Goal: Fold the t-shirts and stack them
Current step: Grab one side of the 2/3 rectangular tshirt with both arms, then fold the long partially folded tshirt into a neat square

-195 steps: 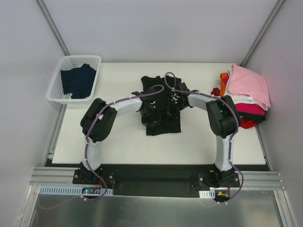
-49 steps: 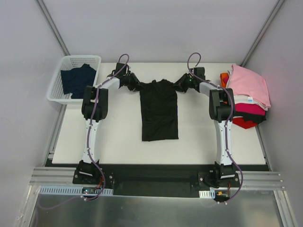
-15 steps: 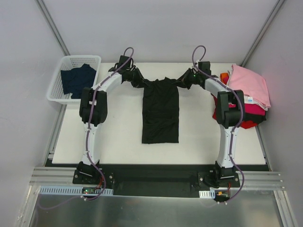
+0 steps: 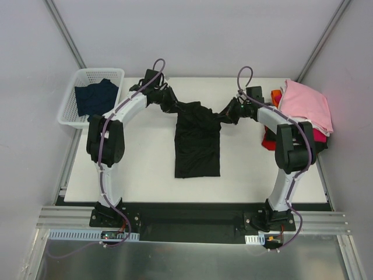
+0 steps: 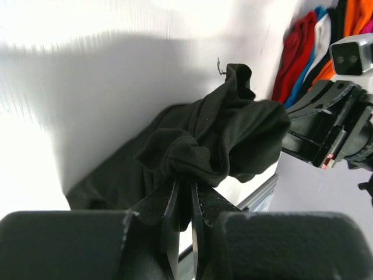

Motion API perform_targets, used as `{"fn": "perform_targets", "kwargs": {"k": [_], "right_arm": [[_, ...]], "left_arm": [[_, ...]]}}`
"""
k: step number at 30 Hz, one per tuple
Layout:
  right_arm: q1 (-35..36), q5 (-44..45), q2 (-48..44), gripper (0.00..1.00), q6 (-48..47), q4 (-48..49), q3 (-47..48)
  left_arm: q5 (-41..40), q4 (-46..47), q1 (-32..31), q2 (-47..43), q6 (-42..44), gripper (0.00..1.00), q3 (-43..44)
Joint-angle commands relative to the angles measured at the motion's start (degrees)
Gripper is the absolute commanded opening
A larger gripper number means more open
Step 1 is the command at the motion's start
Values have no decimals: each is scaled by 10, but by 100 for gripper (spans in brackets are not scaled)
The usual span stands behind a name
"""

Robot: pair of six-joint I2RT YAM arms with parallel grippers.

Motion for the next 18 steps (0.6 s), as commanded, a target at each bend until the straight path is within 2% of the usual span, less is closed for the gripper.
{"fn": "perform_targets", "kwargs": {"k": [1, 9, 18], "right_arm": [[13, -13, -77, 1, -41, -31, -48], [25, -2, -164, 1, -87, -98, -111], [32, 5, -209, 1, -125, -142, -180]], "left_arm": [[-14, -17, -15, -59, 19, 6, -44], [-30, -21, -42, -118, 22, 5, -117], [-36, -29, -61, -181, 14, 4, -194]]}}
